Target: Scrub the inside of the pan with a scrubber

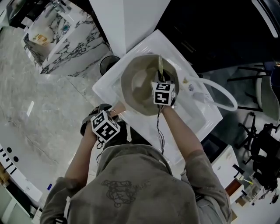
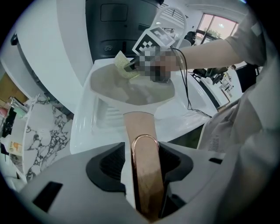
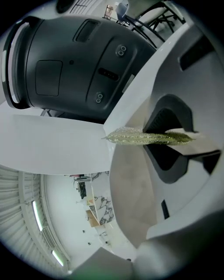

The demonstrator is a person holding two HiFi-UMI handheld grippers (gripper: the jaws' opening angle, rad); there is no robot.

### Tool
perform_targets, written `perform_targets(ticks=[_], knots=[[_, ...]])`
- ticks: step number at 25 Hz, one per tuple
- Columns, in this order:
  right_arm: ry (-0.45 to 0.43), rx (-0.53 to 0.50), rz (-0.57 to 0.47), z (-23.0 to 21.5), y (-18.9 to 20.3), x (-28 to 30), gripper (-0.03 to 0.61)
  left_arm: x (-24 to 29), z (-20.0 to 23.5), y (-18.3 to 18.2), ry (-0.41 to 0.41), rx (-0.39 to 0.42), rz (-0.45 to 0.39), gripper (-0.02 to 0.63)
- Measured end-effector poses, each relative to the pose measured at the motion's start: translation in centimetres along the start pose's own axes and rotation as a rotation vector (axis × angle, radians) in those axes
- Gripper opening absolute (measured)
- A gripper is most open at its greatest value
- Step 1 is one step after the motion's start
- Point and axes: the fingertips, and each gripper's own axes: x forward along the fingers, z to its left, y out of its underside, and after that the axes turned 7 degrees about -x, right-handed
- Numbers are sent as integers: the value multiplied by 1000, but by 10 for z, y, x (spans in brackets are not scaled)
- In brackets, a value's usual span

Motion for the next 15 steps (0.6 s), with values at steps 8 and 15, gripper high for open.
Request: perform_targets(ticks=[8,15], knots=[[-148,-39,-49,44,-11,18,78,2,-4,0,0,-22,-15,138],[-339,-123,-112,96,-25,15,80,1,-3,1,-9,-22,-15,138]])
